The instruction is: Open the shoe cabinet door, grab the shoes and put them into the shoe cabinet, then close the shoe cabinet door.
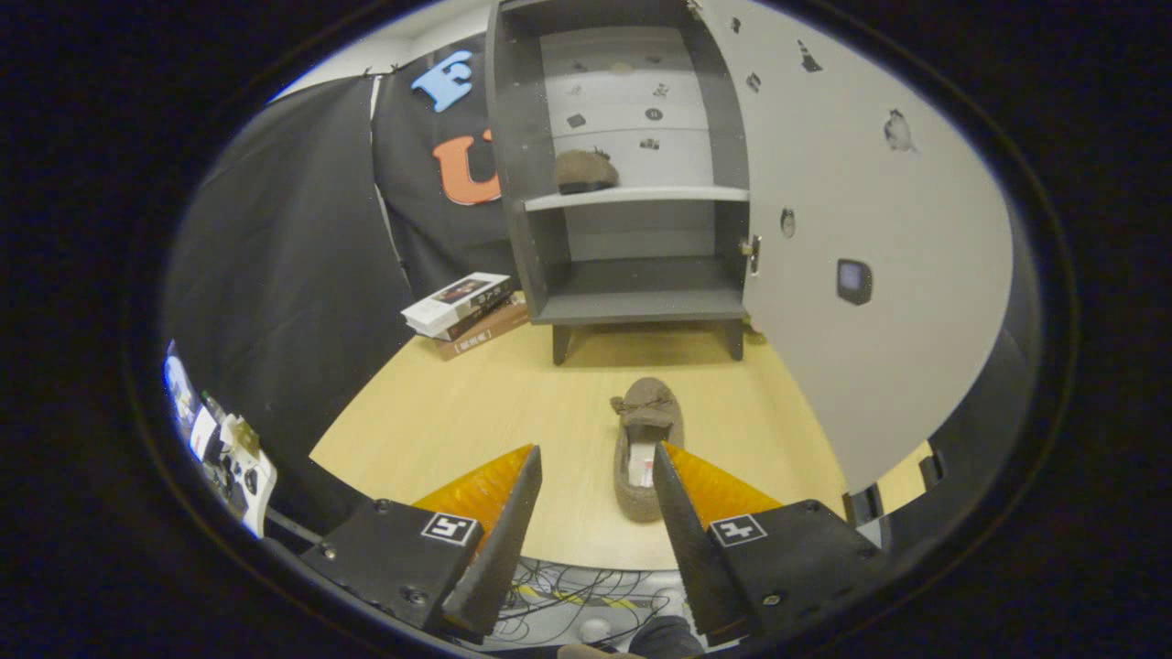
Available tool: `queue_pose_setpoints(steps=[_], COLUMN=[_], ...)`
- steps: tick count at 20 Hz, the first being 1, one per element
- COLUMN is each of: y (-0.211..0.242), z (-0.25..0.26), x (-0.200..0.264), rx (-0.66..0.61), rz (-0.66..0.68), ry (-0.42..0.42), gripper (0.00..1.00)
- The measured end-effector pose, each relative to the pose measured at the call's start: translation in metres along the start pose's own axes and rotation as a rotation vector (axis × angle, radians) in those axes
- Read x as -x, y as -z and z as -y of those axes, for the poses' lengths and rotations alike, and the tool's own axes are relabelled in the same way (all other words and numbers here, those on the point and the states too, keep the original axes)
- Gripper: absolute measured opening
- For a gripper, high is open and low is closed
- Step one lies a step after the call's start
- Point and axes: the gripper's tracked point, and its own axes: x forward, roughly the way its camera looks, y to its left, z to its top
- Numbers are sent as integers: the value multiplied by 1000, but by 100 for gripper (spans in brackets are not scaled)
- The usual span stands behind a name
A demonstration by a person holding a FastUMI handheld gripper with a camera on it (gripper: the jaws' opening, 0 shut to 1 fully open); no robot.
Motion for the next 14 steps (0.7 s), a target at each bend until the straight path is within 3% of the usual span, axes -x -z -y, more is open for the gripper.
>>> queue_pose_setpoints(steps=[9, 14], y=[33, 28], z=[34, 34], x=[-150, -197], rx=[-173, -242], rz=[-167, -210], ry=[36, -5], gripper=[77, 77])
